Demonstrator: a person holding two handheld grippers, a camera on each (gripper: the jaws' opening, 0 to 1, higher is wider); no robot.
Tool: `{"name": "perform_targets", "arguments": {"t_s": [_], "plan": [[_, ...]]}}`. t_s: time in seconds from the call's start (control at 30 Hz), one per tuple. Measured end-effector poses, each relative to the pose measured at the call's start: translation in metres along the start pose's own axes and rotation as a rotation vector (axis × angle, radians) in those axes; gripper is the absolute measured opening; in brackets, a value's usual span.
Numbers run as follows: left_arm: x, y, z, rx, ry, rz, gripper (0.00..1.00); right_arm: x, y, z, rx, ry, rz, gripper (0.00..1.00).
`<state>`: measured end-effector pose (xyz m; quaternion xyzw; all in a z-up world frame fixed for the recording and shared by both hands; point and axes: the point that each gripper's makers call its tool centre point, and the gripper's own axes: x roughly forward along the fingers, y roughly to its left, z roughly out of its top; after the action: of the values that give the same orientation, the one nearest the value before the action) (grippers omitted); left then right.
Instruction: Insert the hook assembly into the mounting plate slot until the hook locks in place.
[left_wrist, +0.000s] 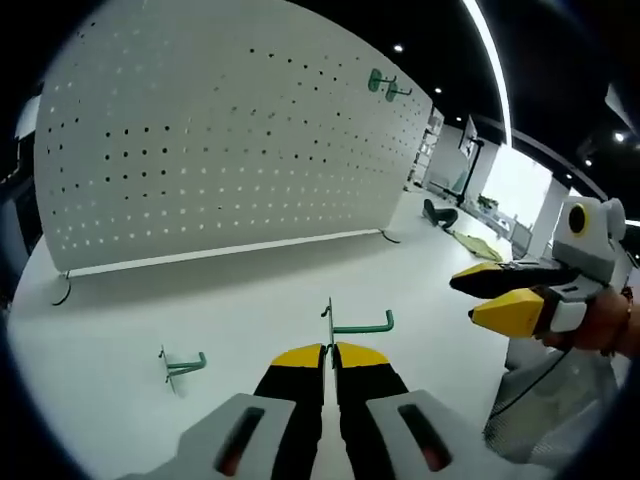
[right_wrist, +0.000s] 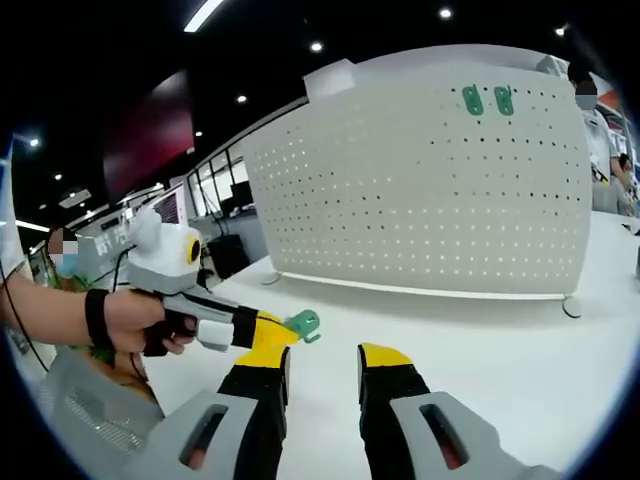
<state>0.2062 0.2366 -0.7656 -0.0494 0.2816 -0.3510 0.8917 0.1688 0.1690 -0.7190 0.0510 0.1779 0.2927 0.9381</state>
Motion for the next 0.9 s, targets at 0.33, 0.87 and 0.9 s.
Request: {"name": "perform_targets", "arguments": {"t_s": [0.33,0.87,0.9], "plan": [[-0.017,-0.020,0.007,0.010,-0.052,-0.031,0.04,0.001,0.013,0.003,0.013,-0.011,0.026,0.25],[-0.042,-0.047,0.015,0.030,-0.154,-0.074,0.04,-0.002,0.039,0.008,0.112,-0.038,0.088,0.13],[-0.044,-0.048,0.015,0.036,-0.162,-0.076,0.04,-0.002,0.041,0.008,0.123,-0.037,0.093,0.13]]}}
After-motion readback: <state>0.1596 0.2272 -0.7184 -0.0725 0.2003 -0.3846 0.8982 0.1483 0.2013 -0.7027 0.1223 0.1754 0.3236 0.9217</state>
